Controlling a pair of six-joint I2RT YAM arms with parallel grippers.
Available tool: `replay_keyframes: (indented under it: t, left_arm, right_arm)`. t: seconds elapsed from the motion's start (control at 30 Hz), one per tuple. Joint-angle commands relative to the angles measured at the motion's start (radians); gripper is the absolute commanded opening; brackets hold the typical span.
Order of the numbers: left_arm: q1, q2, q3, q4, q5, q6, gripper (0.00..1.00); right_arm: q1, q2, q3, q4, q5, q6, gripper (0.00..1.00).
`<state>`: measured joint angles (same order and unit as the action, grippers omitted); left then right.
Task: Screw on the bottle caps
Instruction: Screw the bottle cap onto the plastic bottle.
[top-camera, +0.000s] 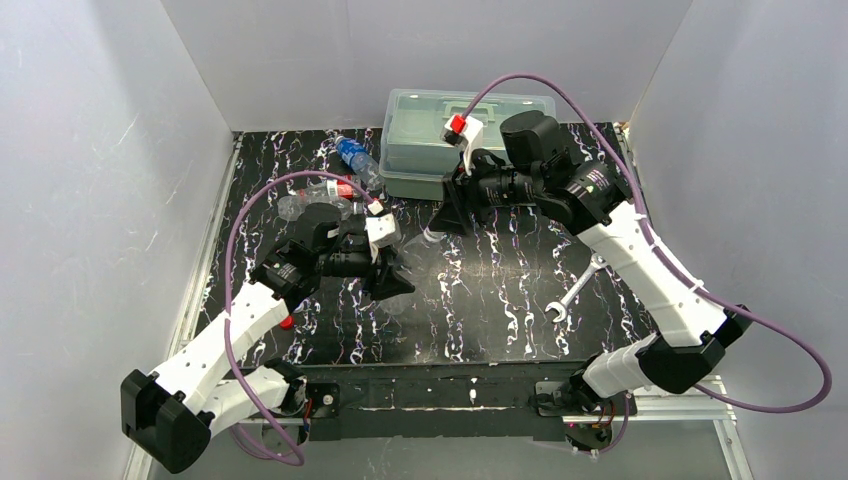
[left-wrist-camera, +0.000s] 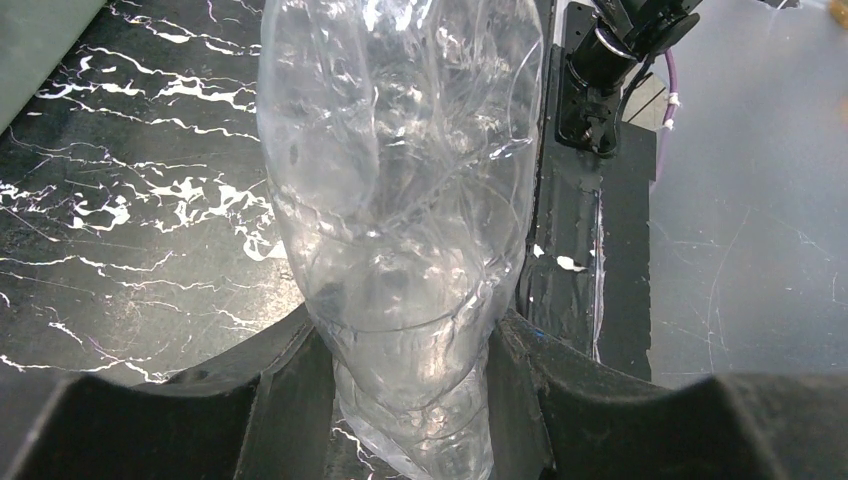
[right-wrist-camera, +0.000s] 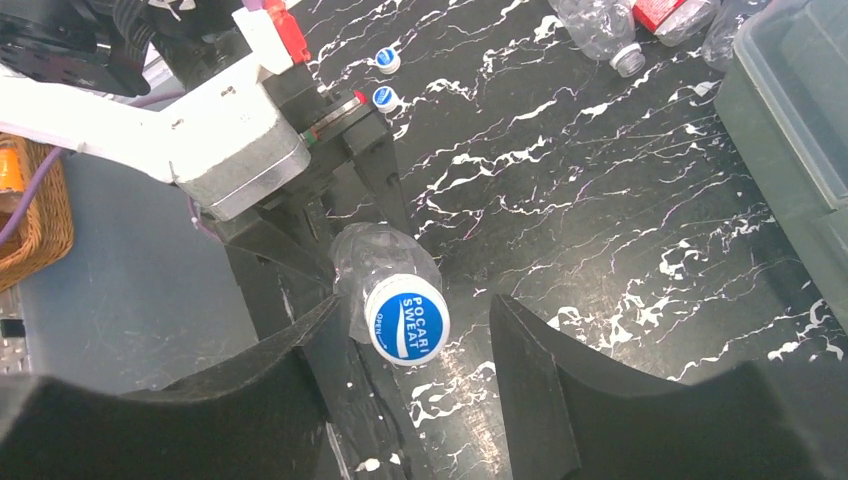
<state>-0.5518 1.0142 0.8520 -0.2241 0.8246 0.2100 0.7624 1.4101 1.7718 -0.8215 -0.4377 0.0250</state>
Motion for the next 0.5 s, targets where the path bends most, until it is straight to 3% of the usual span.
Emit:
replay_keyframes:
  t: [0.0,0.47]
  left_arm:
    - [0.006,-0.03,0.038,-0.014,0.036,0.01,0.0]
    - [0.006,-0.03,0.028,-0.001,0.034,0.001,0.0]
  right_arm:
    - [0.001,0.009,0.047,-0.023,-0.03,-0.023,0.61]
    - [0.015,0.019,0.04,-0.027,-0.038,-0.022,0.51]
